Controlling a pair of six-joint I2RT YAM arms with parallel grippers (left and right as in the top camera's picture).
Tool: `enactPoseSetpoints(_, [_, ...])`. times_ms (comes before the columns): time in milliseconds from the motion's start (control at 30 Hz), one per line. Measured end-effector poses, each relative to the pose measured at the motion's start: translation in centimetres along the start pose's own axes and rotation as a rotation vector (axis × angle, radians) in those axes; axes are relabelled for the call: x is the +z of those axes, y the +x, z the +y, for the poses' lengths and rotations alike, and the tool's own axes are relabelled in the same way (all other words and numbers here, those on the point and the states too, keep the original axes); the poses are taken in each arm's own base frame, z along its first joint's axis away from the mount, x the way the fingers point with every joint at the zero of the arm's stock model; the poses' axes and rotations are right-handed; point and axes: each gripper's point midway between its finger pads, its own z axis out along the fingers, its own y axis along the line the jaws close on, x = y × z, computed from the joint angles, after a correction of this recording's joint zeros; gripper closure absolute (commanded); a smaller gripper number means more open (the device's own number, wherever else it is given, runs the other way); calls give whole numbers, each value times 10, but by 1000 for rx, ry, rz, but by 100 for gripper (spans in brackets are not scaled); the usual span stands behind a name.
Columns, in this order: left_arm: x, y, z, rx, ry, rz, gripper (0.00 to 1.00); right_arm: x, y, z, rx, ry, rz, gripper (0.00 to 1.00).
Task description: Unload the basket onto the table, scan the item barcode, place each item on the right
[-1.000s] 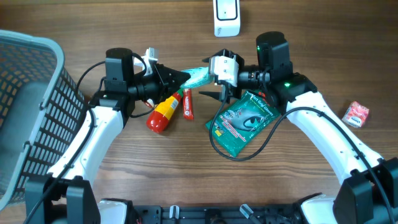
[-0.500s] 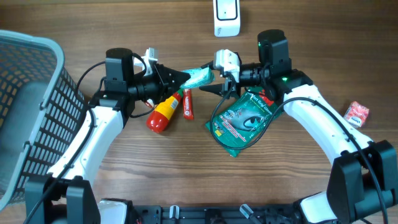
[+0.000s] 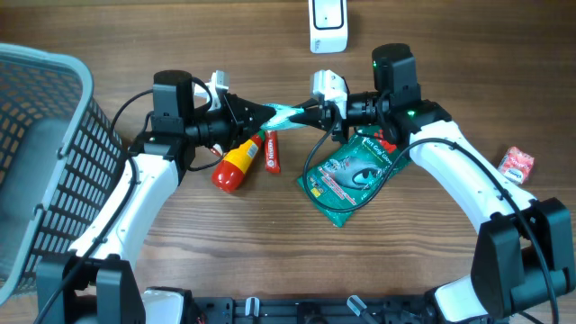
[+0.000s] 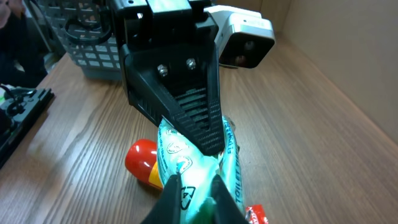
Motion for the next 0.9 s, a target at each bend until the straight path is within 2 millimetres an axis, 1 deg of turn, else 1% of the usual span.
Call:
enactPoseSetpoints(33, [0, 0, 0, 0, 0, 0, 45, 0, 0, 0, 2, -1, 1, 96])
enactPoseSetpoints(67, [0, 0, 0, 3, 0, 0, 0, 0, 0, 1, 8, -2, 0, 96])
enactPoseSetpoints(167, [-1, -2, -4, 12, 15, -7, 0, 2, 5, 3, 108, -21, 2, 96])
enactPoseSetpoints(233, [-5, -9, -8, 30, 32, -30, 0, 2, 0, 9, 194, -59, -24, 96])
enactPoseSetpoints(333, [-22, -16, -25, 129, 67, -85, 0, -2, -19, 14, 386, -132, -93, 96])
enactPoseSetpoints(367, [-32, -14, -36, 203, 82, -109, 0, -5, -28, 12, 467, -154, -121, 96])
enactPoseSetpoints(400, [-39, -11, -43, 249, 85, -122, 0, -7, -37, 9, 554, -170, -142, 96])
enactPoseSetpoints(467, [-53, -3, -44, 338, 33, -160, 0, -10, -52, 6, 728, -203, -167, 96])
enactPoseSetpoints(500, [-58, 0, -41, 372, -6, -180, 0, -10, -56, 6, 799, -216, -169, 96])
enactPoseSetpoints(533, [-65, 2, -36, 426, -56, -205, 0, -11, -59, 5, 919, -231, -166, 96])
enactPoseSetpoints(600, [-77, 5, -29, 526, -147, -246, 0, -11, -60, 0, 1145, -232, -155, 96])
enactPoseSetpoints(633, [-84, 6, -18, 567, -225, -263, 0, -10, -59, -2, 1224, -225, -152, 95])
enactPoseSetpoints(700, [-91, 7, 1, 597, -335, -263, 0, -10, -58, -9, 1356, -200, -156, 96])
enactPoseSetpoints(800, [-99, 4, 17, 650, -437, -266, 0, -11, -55, -17, 1463, -167, -170, 96])
enactPoseSetpoints(900, [-102, 6, 26, 656, -484, -251, 0, -18, -51, -27, 1521, -136, -192, 96])
